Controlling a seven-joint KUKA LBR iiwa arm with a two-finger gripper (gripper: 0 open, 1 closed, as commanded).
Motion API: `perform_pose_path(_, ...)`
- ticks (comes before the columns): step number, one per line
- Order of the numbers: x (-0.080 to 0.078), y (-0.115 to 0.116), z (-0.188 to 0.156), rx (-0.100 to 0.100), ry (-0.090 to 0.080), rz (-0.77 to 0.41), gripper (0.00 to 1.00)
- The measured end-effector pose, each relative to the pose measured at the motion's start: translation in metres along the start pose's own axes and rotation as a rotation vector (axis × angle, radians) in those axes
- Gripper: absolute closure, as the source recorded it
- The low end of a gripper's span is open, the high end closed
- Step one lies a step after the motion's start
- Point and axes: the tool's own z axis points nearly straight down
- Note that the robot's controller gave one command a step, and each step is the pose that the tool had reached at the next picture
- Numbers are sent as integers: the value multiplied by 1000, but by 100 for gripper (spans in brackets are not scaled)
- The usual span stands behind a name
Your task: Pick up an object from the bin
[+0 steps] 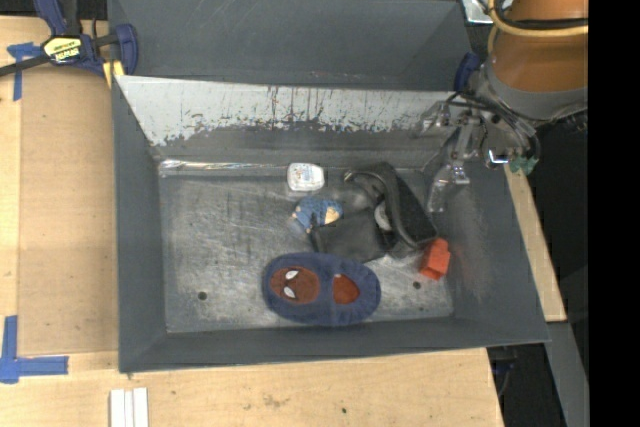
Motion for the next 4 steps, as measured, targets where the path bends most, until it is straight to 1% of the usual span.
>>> perform_pose_path(1, 47, 19, 165, 1, -17, -174, 0)
perform_pose_path(2, 4, 24, 142, 0, -9, 85, 0)
perform_pose_path(3, -23, 96, 161, 2, -10, 225, 0)
perform_pose_path(4, -7, 104, 162, -1, -24, 282, 0)
